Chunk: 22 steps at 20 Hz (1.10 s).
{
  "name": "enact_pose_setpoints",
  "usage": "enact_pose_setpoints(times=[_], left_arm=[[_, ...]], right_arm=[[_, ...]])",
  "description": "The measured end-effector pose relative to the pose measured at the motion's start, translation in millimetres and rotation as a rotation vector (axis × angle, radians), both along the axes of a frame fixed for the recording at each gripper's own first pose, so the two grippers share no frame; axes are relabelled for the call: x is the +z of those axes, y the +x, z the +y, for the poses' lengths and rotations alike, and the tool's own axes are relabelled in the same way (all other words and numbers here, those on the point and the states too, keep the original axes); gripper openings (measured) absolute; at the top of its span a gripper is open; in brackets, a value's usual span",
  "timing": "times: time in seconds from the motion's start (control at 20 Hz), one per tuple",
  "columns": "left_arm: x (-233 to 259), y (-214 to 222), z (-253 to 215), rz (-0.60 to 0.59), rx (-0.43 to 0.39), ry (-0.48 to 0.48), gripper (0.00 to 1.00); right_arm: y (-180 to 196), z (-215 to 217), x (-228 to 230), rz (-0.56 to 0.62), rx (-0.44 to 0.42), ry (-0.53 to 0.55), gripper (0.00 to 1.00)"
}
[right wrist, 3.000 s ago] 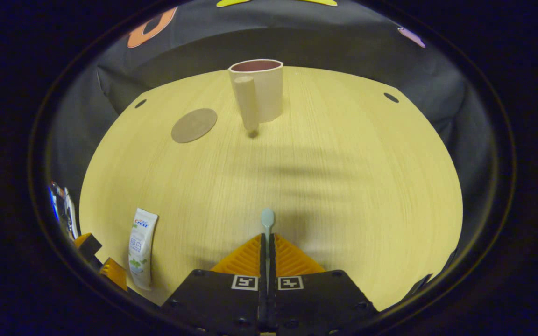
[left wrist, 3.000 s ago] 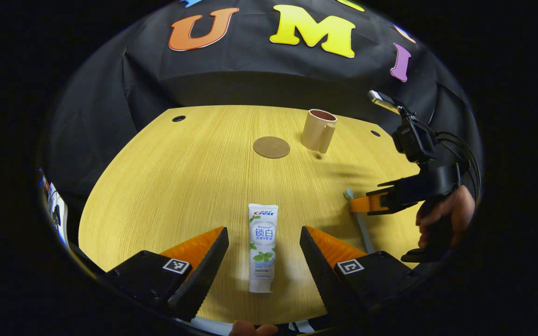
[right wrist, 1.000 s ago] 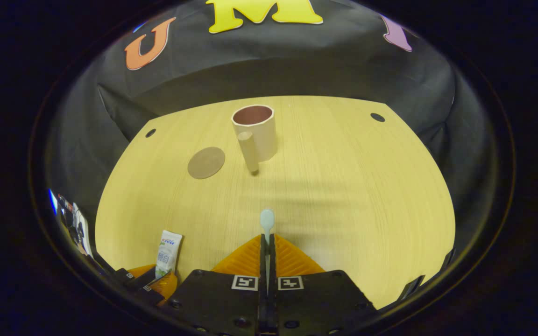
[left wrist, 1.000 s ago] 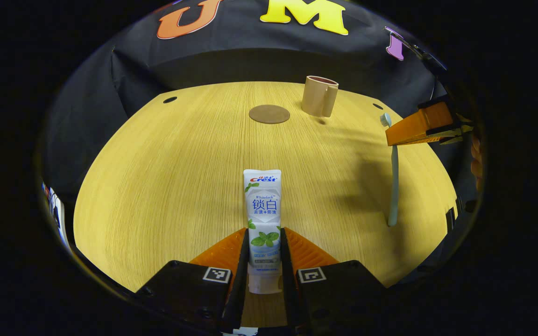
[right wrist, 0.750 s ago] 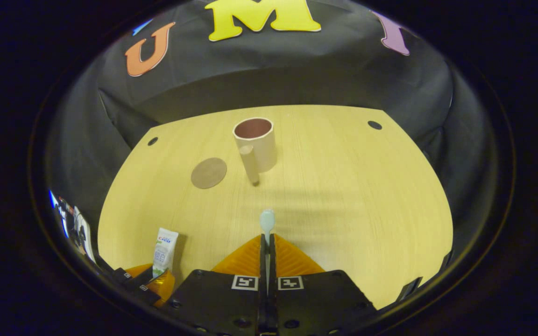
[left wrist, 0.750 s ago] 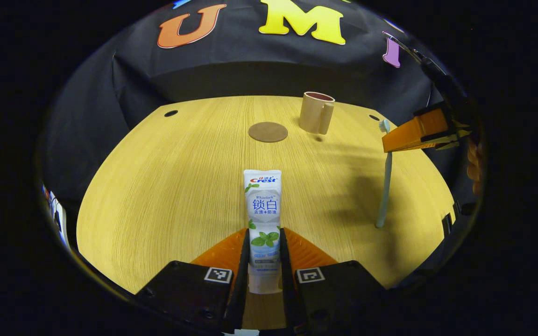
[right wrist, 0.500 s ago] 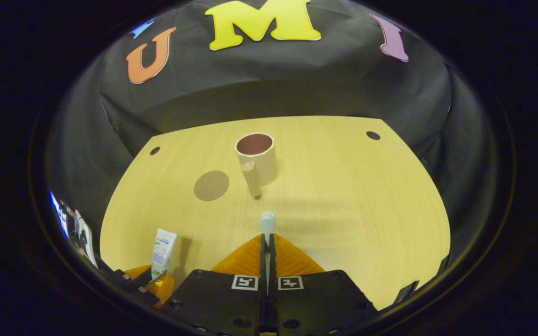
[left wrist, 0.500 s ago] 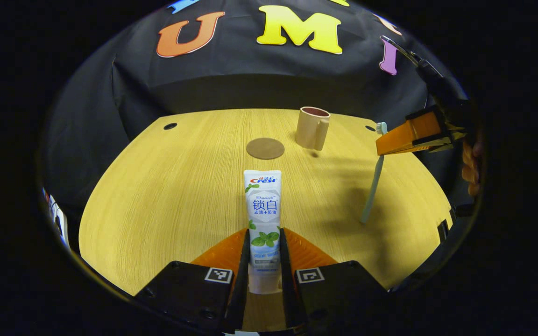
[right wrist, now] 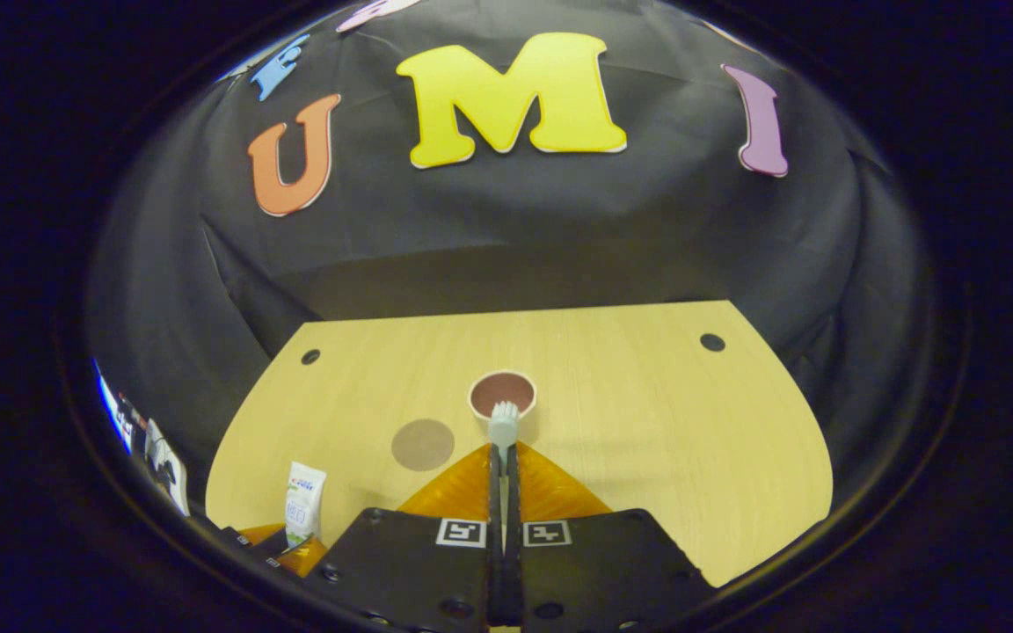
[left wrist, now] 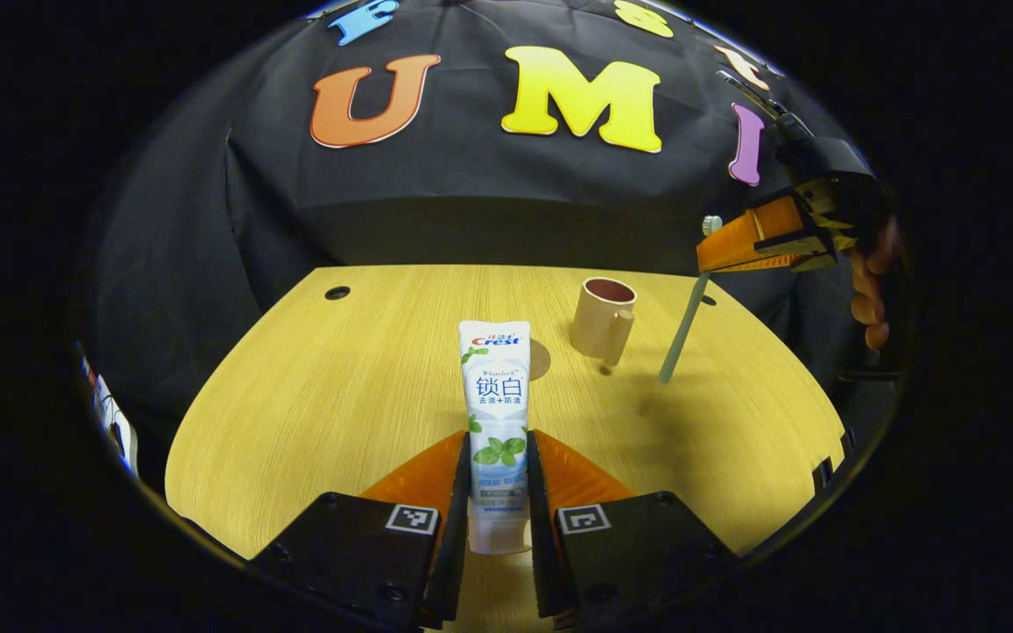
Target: Put the toothbrush and toothpaste on the desktop into the cup, then pick up the cup and place it on the coaster on the desktop.
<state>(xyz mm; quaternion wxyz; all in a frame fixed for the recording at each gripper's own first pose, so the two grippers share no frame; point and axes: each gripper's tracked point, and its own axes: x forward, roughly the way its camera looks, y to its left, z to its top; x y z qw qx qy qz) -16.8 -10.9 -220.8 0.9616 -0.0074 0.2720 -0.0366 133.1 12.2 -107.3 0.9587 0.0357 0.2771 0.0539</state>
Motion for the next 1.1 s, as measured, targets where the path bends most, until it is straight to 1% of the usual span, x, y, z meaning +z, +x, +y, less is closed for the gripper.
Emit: enact_pose_setpoints(times=[0.3,0.5,0.6,0.8,0.85,0.9,0.95,1.0,1.1], left_arm=[[26,19,15,-0.055,0.041,0.006,0.35],[33,27,24,-0.066,0.067,0.010,0.35],[34,31,29,-0.075,0.081,0.008,0.35],[29,38,32,-0.067,0.094,0.013,0.35],[28,38,32,-0.063,0.095,0.014,0.35],[27,39,31,-0.060,0.096,0.015,0.35],[26,40,31,-0.058,0.098,0.018,0.35],[26,41,31,-0.057,0.098,0.022,0.35],[25,41,28,-0.055,0.096,0.031,0.35]], right_arm=[[55,19,44,-0.103,0.003,0.029,0.01],[88,24,52,-0.136,-0.008,0.026,0.01],[100,25,45,-0.131,-0.008,0.017,0.00],[116,27,17,-0.080,-0.003,0.000,0.00],[120,27,9,-0.067,-0.002,-0.007,0.03],[123,27,1,-0.050,0.003,-0.014,0.01],[124,27,-9,-0.030,0.008,-0.020,0.02],[126,28,-16,-0.014,0.012,-0.024,0.00],[129,26,-31,0.010,0.015,-0.040,0.01]])
